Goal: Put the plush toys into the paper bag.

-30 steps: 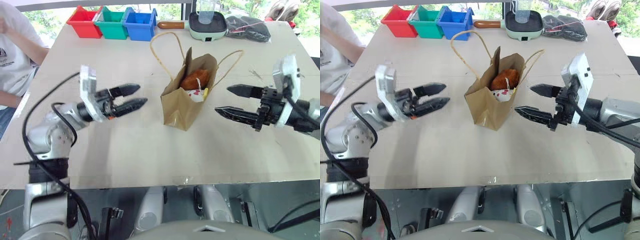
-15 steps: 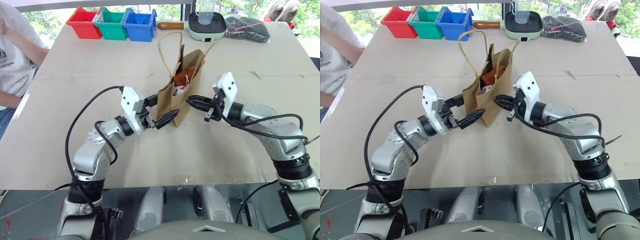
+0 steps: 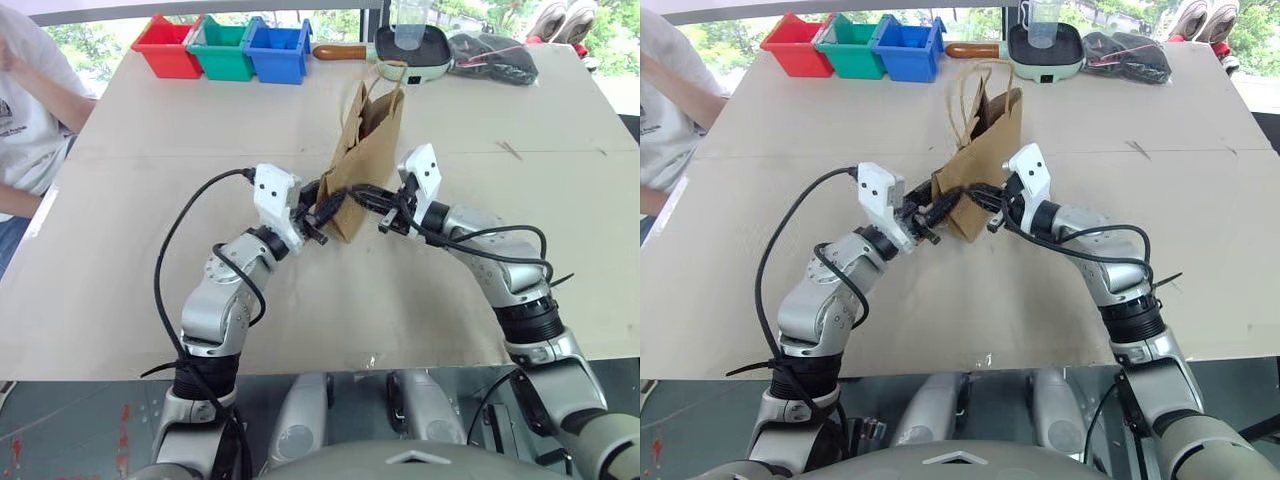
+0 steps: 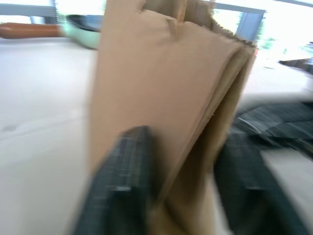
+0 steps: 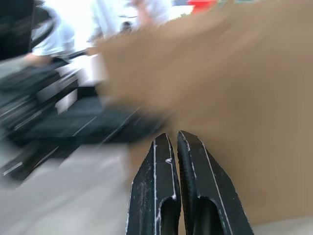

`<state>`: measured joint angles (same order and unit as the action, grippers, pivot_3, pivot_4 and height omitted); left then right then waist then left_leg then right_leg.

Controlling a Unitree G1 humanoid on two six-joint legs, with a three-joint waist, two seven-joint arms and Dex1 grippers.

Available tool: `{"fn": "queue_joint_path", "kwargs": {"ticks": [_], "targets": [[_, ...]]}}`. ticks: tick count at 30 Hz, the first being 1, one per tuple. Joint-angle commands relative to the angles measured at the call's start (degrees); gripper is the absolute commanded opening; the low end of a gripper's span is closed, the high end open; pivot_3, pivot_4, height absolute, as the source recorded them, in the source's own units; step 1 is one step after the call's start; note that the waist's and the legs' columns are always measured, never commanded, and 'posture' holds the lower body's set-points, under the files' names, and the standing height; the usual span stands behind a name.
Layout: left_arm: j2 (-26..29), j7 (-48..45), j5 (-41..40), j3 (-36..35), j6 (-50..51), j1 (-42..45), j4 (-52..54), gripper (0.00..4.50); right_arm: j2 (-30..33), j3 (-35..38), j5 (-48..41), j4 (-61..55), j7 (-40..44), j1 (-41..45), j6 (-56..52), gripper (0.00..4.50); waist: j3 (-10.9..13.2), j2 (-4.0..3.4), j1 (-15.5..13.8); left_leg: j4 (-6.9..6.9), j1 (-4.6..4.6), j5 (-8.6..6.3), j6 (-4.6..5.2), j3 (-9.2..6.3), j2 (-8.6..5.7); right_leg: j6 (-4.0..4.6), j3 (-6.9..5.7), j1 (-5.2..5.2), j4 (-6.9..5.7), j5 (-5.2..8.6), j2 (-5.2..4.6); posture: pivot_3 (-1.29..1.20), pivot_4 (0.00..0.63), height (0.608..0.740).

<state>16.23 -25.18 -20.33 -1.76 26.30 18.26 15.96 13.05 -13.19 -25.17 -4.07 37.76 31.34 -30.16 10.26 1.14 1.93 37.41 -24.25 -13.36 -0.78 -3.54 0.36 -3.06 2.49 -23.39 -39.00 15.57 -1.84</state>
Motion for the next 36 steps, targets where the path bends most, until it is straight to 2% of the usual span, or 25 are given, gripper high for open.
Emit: {"fn": "queue_joint_path", "kwargs": {"ticks": [1,3,4,6,7,10,12,13,16,19,22,25,26,27,28,29,32,36], "targets": [[1.3,-1.9,0.8,0.4,-3.2,0.3,0.1,0.03,2.6,6.0,-4.2,-11.6,-0.3,-2.4,-1.5,0.0,0.0,-0.01,-0.2,0.0,-0.01,0.0,0.0,-0.02,0.0,0.0,0.0,0.0,0.0,0.0,-0.02,0.0,0.15,0.74],[3.3,-5.8,0.2,-0.3,-5.4,1.0,-2.0,0.03,6.3,9.3,-6.5,-18.1,0.8,-6.1,-2.4,0.0,0.0,0.0,-0.6,0.02,-0.07,0.0,0.0,-0.04,-0.02,0.0,-0.04,0.0,0.06,0.0,-0.07,0.0,0.15,0.74],[5.0,-9.8,-0.8,-1.1,-7.6,2.2,-4.3,0.0,9.6,10.6,-6.2,-21.8,1.9,-9.0,-2.2,0.53,0.0,0.0,-1.2,0.03,-0.06,0.0,0.01,-0.05,-0.04,-0.01,0.01,0.0,0.06,0.0,-0.09,0.0,0.15,0.74],[7.4,-16.0,-2.2,-1.7,-11.2,3.9,-7.7,0.0,14.1,12.2,-5.2,-26.4,2.9,-13.2,-1.1,1.03,0.0,0.06,-1.2,0.03,-0.05,-0.01,0.01,-0.05,-0.1,-0.01,-0.13,0.06,0.14,0.0,-0.09,0.0,0.15,0.74],[8.9,-21.0,-3.4,-1.6,-13.0,5.1,-9.6,0.0,15.6,13.4,-5.5,-28.2,3.0,-15.1,-0.8,1.65,0.0,0.05,-1.3,0.02,-0.01,-0.01,0.01,-0.02,-0.09,-0.01,-0.12,0.1,0.12,0.0,-0.07,0.0,0.15,0.74],[12.4,-33.7,-4.6,-0.4,-18.6,9.1,-16.2,0.0,19.3,18.0,-8.2,-33.2,4.3,-20.8,-0.6,2.97,0.0,0.05,-1.0,0.02,0.04,-0.01,0.01,0.01,-0.06,0.0,-0.1,0.12,0.09,0.01,-0.02,0.0,0.15,0.74],[15.2,-53.3,-5.2,0.6,-27.2,20.1,-32.6,0.0,23.0,25.7,-7.9,-39.7,4.9,-28.5,0.4,3.87,0.0,0.0,-2.0,0.02,0.12,-0.01,0.01,0.08,-0.07,0.0,-0.04,0.18,0.07,0.01,-0.02,0.0,0.15,0.74],[15.5,-59.6,-4.5,1.3,-31.6,24.8,-40.3,0.0,23.9,28.7,-7.9,-41.8,4.8,-31.6,1.0,4.36,0.0,0.06,-2.0,0.04,0.08,0.0,0.0,-0.11,-0.11,0.01,-0.27,0.25,0.08,0.03,0.0,0.0,0.15,0.74],[14.8,-66.5,-3.3,3.6,-38.8,31.6,-53.1,0.0,24.9,33.3,-9.0,-43.9,4.5,-36.9,2.0,4.36,0.0,0.06,-1.3,0.05,0.32,-0.01,0.02,0.01,-0.05,0.0,-0.13,0.51,0.24,0.02,0.11,0.0,0.15,0.74],[13.4,-67.3,-0.8,8.6,-47.7,38.3,-68.6,0.0,24.7,36.5,-6.8,-46.9,2.8,-43.0,2.5,4.36,-0.1,0.05,-1.1,0.03,0.55,-0.03,0.06,0.04,-0.07,-0.04,-0.09,0.78,0.3,0.05,0.07,0.0,0.15,0.74],[11.5,-67.3,1.4,10.4,-52.6,41.8,-77.7,0.0,23.8,38.5,-7.6,-49.0,1.5,-46.8,3.1,4.36,0.0,0.1,-0.5,0.04,0.53,-0.03,0.06,0.0,-0.05,-0.04,-0.07,0.73,0.25,0.05,0.11,0.0,0.15,0.74],[10.4,-67.3,1.4,7.5,-51.8,43.3,-81.8,1.01,24.3,38.5,-7.5,-50.0,0.8,-47.8,3.0,4.39,0.0,0.14,-0.4,0.06,0.5,-0.03,0.06,-0.08,-0.05,-0.04,-0.14,0.71,0.19,0.05,0.12,0.0,0.15,0.74],[10.3,-67.3,1.3,6.8,-51.7,43.5,-82.3,1.51,24.5,38.6,-7.7,-50.1,0.7,-47.9,2.9,4.39,0.0,0.15,-0.3,0.06,0.49,-0.03,0.06,-0.08,-0.05,-0.04,-0.14,0.71,0.18,0.05,0.11,0.0,0.15,0.74],[10.4,-67.3,0.9,5.8,-50.0,43.3,-81.9,2.04,24.6,38.8,-7.9,-49.8,1.0,-47.9,3.1,4.39,0.0,0.14,-0.3,0.06,0.5,-0.03,0.06,-0.08,-0.05,-0.04,-0.13,0.71,0.17,0.05,0.11,0.0,0.15,0.74],[10.5,-67.3,0.7,5.1,-48.8,43.2,-81.5,2.35,24.6,39.1,-8.1,-49.4,1.3,-48.1,3.4,4.39,0.0,0.14,-0.3,0.06,0.5,-0.03,0.06,-0.08,-0.05,-0.04,-0.13,0.71,0.17,0.05,0.11,0.0,0.15,0.74],[11.6,-66.5,0.2,4.1,-46.8,41.6,-79.0,2.97,24.8,39.1,-8.1,-48.6,1.8,-47.8,3.8,4.39,0.0,0.14,-0.2,0.06,0.5,-0.03,0.06,-0.07,-0.05,-0.04,-0.13,0.71,0.16,0.05,0.11,0.0,0.15,0.74],[15.6,-65.0,-1.8,1.7,-38.2,33.8,-66.1,4.1,25.5,39.8,-8.3,-46.2,3.5,-47.1,5.3,4.39,0.0,0.11,0.6,0.05,0.52,-0.03,0.05,-0.07,-0.03,-0.04,-0.11,0.71,0.15,0.05,0.1,0.0,0.15,0.74],[22.9,-53.5,-8.0,-4.0,-16.0,14.7,-35.3,4.1,27.3,42.2,-8.6,-41.5,8.0,-48.2,7.4,4.39,0.0,0.07,0.8,0.0,0.61,-0.03,0.05,-0.1,0.21,-0.02,0.01,0.67,0.14,0.05,0.14,0.0,0.15,0.74]]}}
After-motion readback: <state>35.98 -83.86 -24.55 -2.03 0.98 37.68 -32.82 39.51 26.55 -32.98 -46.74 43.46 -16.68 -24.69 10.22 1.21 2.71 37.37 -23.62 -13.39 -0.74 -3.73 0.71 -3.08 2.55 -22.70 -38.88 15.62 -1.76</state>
